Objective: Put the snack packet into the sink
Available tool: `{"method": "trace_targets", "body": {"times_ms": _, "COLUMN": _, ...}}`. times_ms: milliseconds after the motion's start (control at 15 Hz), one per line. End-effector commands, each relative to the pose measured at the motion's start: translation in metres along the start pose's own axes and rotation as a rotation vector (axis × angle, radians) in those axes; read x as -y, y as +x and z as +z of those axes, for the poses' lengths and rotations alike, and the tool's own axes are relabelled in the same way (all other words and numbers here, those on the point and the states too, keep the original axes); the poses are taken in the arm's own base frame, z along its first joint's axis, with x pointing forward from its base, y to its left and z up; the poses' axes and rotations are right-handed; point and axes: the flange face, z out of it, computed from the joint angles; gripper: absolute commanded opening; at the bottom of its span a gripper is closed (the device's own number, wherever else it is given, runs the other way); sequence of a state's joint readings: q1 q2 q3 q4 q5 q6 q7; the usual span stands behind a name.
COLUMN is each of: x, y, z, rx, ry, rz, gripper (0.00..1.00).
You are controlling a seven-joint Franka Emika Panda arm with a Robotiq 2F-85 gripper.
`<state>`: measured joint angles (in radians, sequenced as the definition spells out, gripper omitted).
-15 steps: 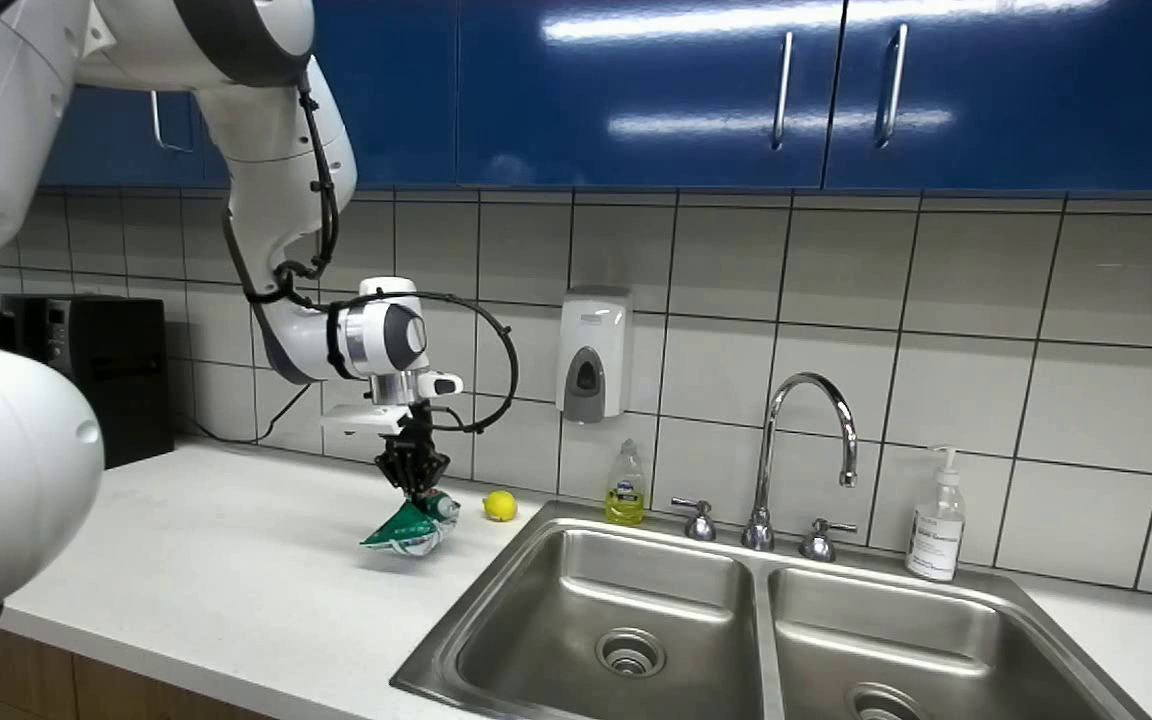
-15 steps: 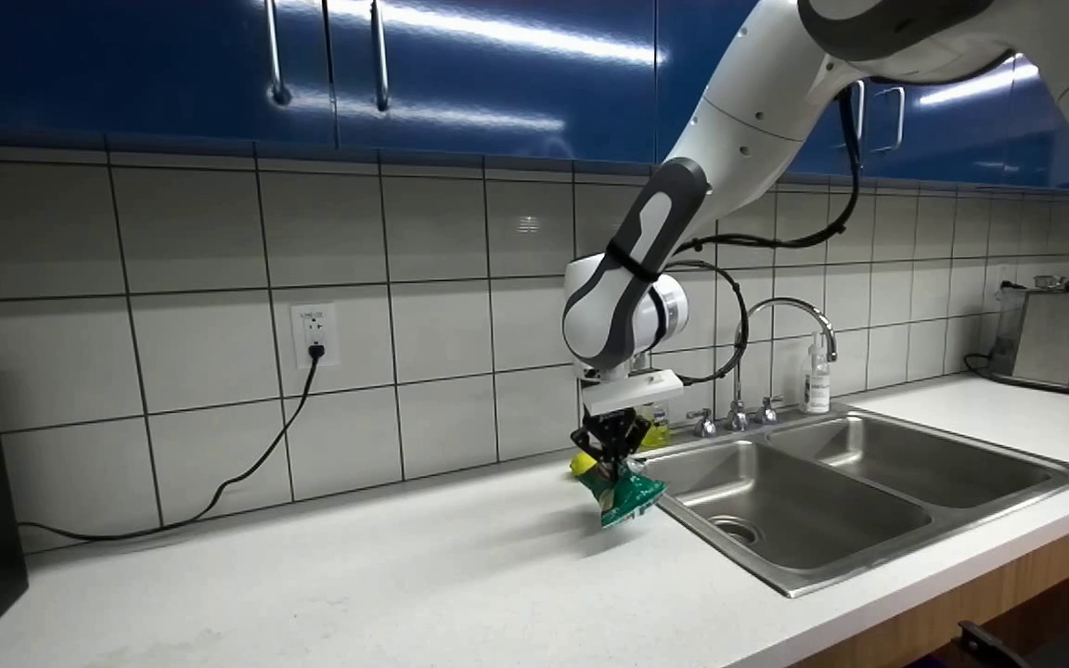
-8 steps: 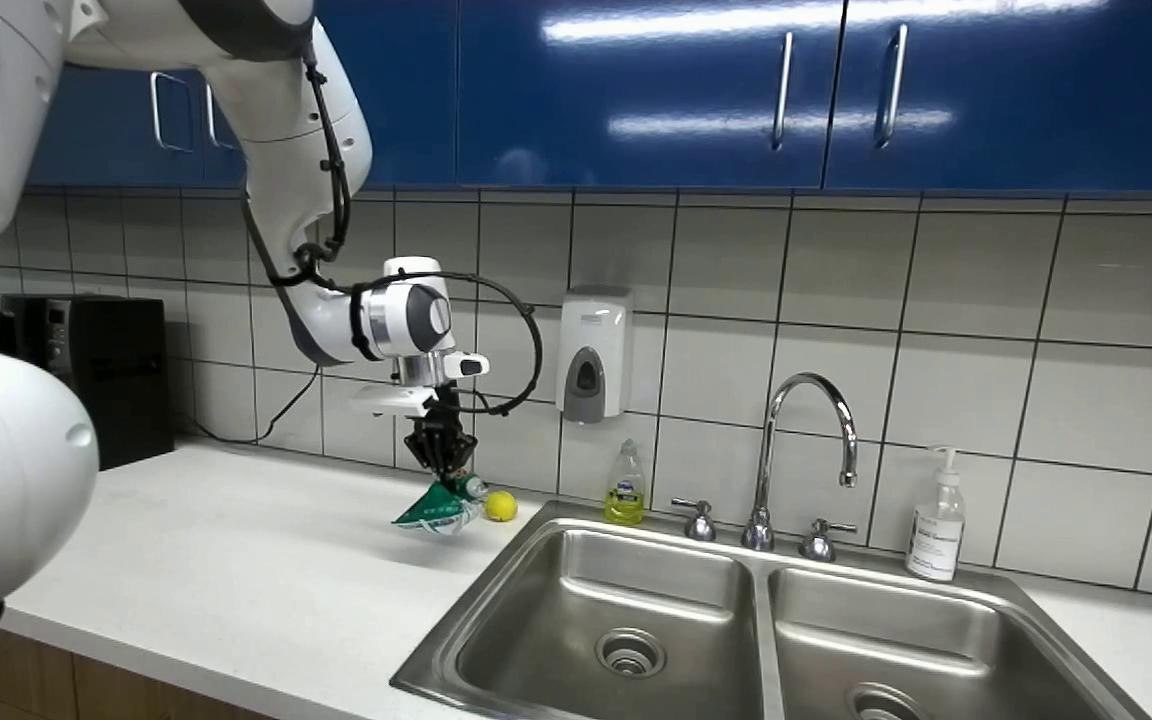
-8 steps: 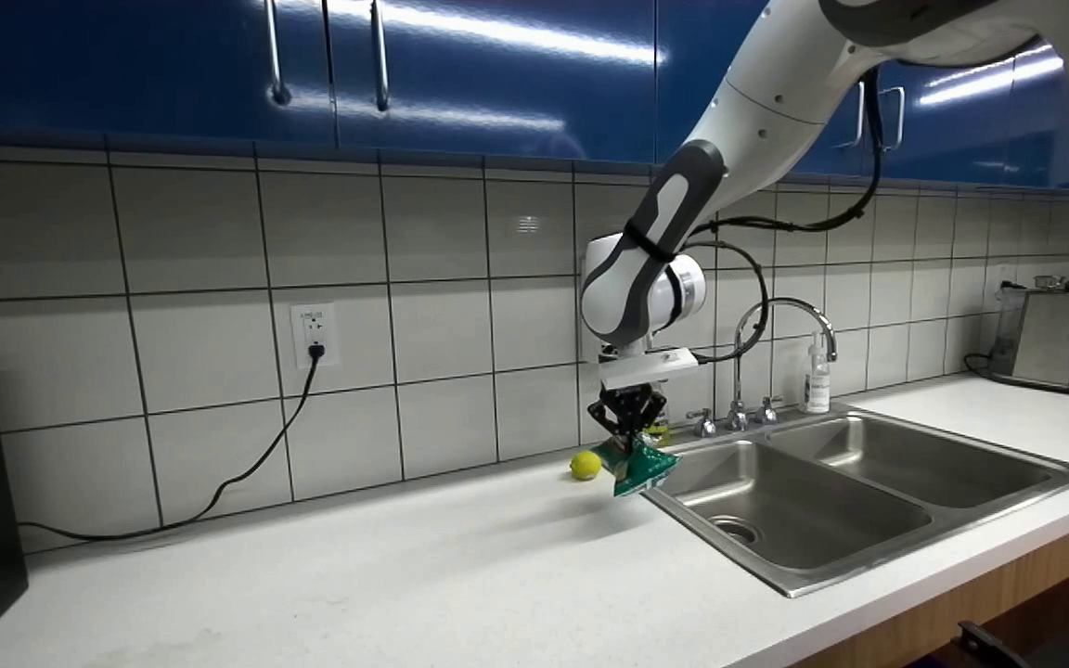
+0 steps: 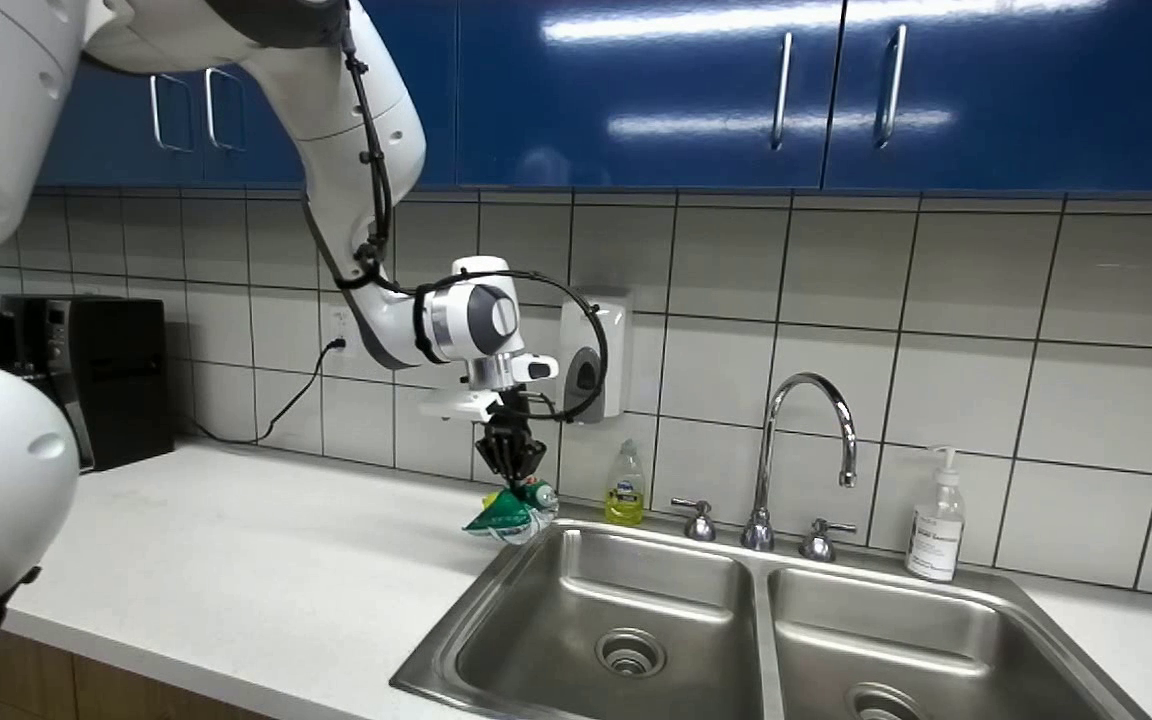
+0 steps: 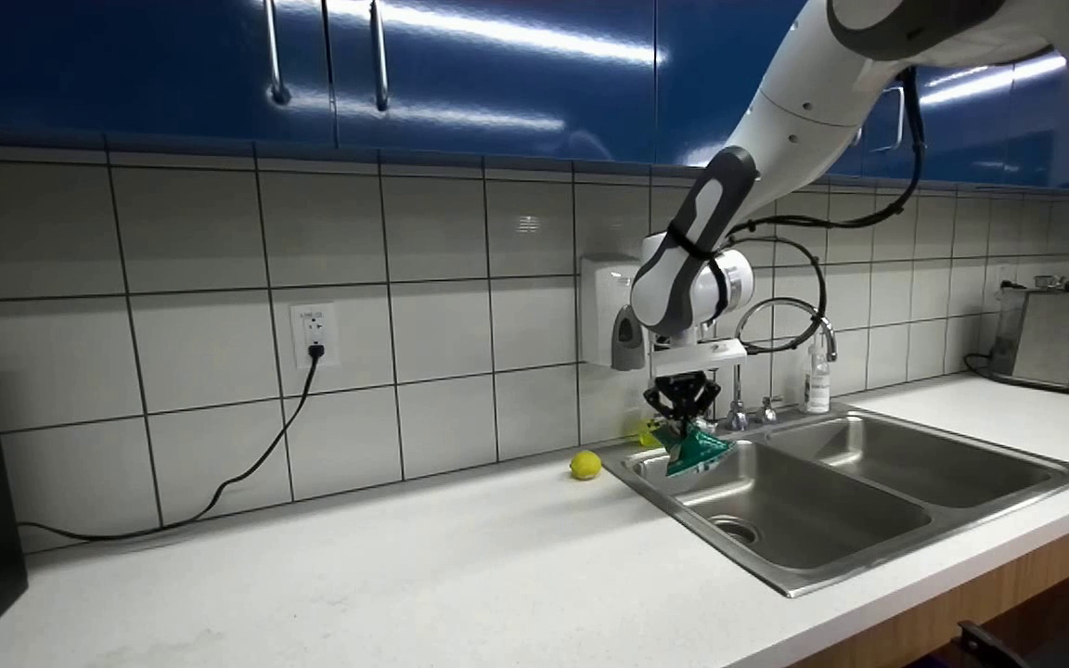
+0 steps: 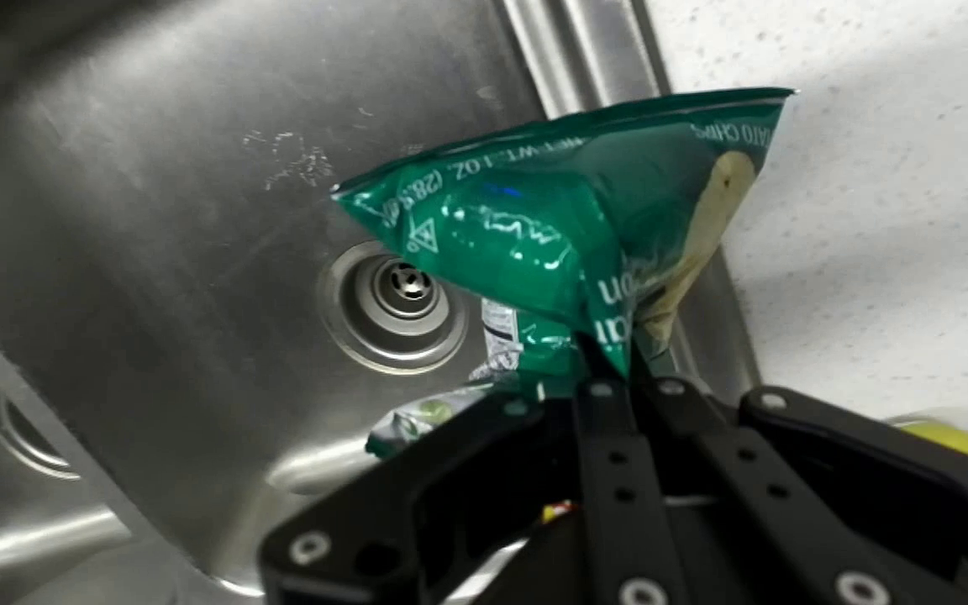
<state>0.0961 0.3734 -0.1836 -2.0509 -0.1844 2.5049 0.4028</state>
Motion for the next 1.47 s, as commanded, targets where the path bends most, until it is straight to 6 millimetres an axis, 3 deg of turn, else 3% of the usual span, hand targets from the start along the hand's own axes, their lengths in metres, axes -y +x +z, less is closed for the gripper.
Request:
{"method": "trace_targets", "body": {"times_ms": 0, "x": -0.048, "y": 0.015, "z": 0.001, "rx": -0.008, "ry": -0.006, "rz": 0.094, "gripper": 0.00}}
{"method": "trace_targets", "body": {"times_ms": 333, "x": -0.111, "y": 0.026, "z": 0.028, "rx": -0.009, "ry": -0.035, "rz": 0.187, "gripper": 0.00}}
{"method": "trace_targets", "body": {"times_ms": 667, "x": -0.149, "y": 0.026, "z": 0.090, "rx": -0.024, "ry": -0.069, "rz": 0.230, "gripper": 0.00}}
{"method": "trace_targets", "body": {"times_ms": 1067, "x": -0.166, "y": 0.017, "z": 0.158, "rx": -0.011, "ry": -0.088, "rz": 0.251, "gripper": 0.00}}
{"method": "trace_targets", "body": {"times_ms": 1400, "x": -0.166, "y": 0.009, "z": 0.189, "rx": 0.020, "ry": -0.093, "rz": 0.263, "gripper": 0.00}}
